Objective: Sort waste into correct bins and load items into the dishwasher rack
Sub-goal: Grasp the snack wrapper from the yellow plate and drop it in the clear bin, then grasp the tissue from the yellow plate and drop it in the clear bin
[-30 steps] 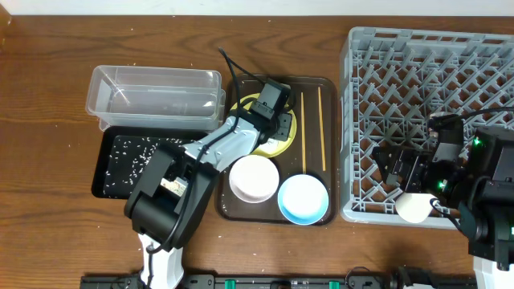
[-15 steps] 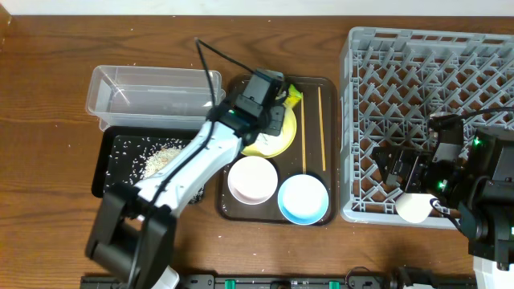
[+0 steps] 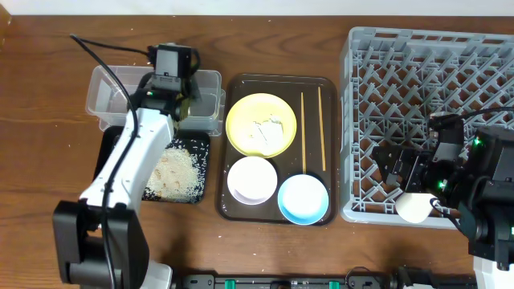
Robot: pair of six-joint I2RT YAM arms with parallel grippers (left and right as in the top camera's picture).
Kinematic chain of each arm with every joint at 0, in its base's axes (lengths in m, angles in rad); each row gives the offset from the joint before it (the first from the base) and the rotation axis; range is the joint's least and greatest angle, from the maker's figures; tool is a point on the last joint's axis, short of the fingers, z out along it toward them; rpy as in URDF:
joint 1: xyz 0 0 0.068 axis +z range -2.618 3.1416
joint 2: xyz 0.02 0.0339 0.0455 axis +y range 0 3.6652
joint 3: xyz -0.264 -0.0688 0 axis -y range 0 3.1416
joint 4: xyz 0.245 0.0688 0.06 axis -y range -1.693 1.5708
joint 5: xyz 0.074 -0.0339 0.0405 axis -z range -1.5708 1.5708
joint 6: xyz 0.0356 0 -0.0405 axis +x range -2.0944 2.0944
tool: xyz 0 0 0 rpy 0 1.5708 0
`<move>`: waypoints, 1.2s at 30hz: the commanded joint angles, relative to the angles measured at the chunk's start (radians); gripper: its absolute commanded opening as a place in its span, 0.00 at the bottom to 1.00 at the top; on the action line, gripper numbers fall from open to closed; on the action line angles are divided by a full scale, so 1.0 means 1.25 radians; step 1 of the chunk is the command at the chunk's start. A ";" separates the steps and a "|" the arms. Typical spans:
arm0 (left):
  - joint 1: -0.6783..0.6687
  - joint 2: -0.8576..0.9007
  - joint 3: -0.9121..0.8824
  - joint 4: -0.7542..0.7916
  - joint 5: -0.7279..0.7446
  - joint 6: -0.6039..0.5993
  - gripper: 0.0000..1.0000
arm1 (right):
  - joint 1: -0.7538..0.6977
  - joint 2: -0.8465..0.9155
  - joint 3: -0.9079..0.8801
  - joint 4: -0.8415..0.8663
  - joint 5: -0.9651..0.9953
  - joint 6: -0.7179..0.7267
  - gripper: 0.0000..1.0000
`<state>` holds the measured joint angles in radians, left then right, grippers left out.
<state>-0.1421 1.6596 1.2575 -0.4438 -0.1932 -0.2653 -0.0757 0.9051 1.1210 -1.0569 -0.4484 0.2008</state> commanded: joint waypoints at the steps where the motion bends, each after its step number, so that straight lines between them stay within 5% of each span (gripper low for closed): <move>1: -0.011 -0.020 0.012 -0.001 0.186 0.036 0.59 | -0.013 -0.001 0.002 0.000 0.003 0.003 0.87; 5: -0.080 -0.037 0.012 -0.032 0.314 0.038 0.60 | -0.013 -0.002 0.002 0.001 0.003 0.003 0.87; 11: -0.238 0.027 -0.010 -0.032 0.260 0.153 0.60 | -0.013 0.008 0.002 -0.003 0.002 0.004 0.87; 14: -0.288 0.100 -0.010 -0.027 0.178 0.156 0.60 | -0.013 0.009 0.002 -0.007 0.002 0.004 0.86; 22: -0.327 0.257 -0.009 -0.008 0.211 0.156 0.59 | -0.013 0.010 0.002 -0.009 0.003 0.004 0.86; 23: -0.327 0.265 -0.009 -0.005 0.211 0.156 0.54 | -0.013 0.010 0.002 -0.009 0.002 0.004 0.86; 27: -0.316 0.247 0.005 -0.009 0.202 0.154 0.07 | -0.013 0.010 0.002 -0.010 0.002 0.003 0.86; 36: -0.219 0.016 0.051 -0.072 0.136 0.137 0.06 | -0.013 0.011 0.002 -0.010 0.002 0.003 0.86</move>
<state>-0.4713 1.7897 1.2697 -0.5320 0.0570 -0.0814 -0.0757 0.9165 1.1210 -1.0668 -0.4484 0.2005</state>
